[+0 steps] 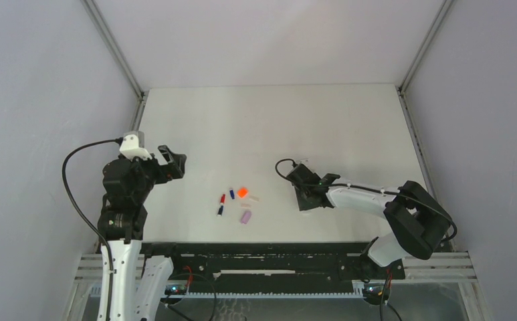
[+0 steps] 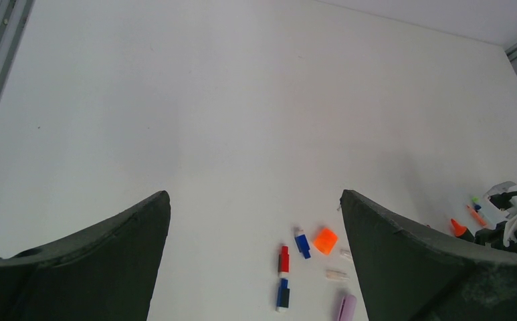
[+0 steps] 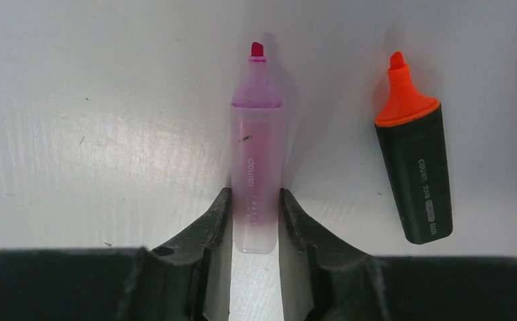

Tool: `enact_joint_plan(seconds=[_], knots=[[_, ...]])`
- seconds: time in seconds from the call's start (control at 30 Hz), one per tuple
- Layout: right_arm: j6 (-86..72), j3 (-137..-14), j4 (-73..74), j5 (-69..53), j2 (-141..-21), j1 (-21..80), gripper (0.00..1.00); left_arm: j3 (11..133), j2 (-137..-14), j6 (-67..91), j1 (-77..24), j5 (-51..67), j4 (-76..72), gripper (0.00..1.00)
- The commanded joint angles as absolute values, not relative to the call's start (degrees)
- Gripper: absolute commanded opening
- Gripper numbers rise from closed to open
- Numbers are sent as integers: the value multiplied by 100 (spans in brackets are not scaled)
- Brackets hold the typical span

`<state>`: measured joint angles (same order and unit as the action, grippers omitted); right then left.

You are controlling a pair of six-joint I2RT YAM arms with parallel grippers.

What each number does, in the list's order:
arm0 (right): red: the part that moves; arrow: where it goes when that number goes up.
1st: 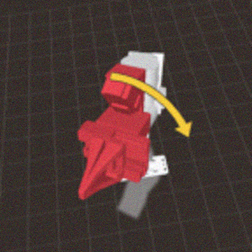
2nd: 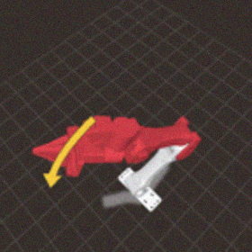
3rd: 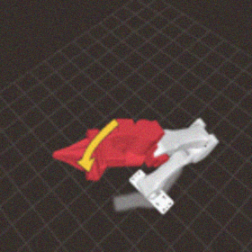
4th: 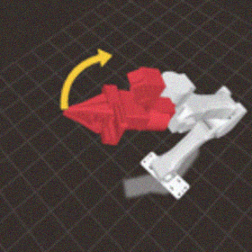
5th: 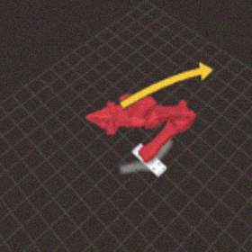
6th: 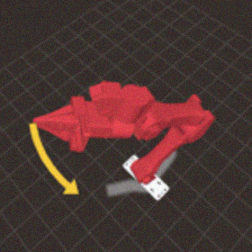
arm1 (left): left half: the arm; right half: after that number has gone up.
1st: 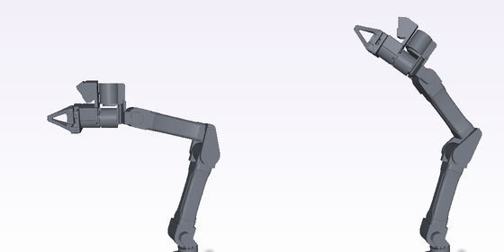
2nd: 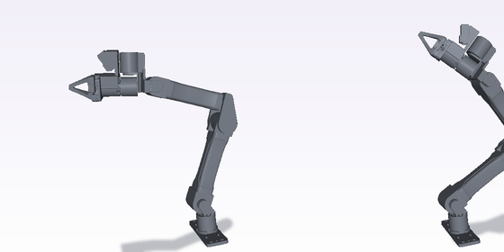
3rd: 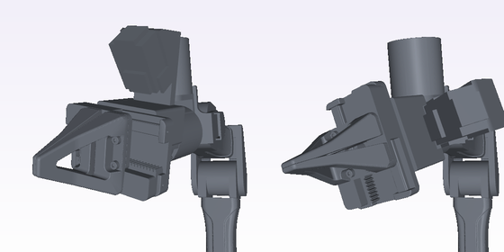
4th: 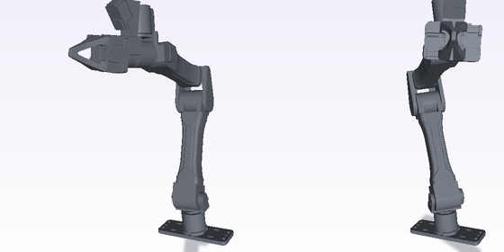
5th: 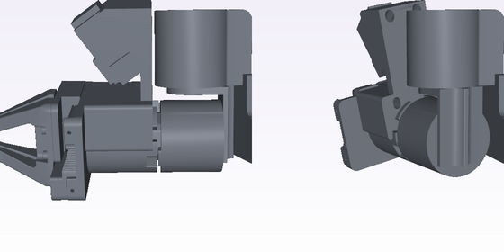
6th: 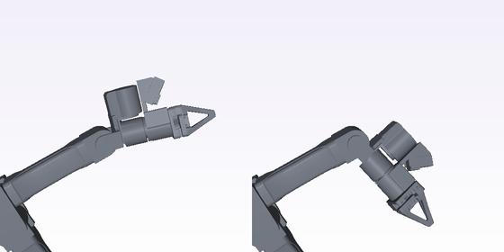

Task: Insert the pens into the pen caps
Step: Pick up the pen from the center of the board.

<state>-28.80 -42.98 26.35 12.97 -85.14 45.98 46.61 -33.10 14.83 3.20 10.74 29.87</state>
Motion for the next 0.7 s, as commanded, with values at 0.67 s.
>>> enact_joint_plan(seconds=[0.67], knots=[[-3053,-3722,30,684,-5547,4753,0,3396,-3782,4443,-3527,78,-645,90]])
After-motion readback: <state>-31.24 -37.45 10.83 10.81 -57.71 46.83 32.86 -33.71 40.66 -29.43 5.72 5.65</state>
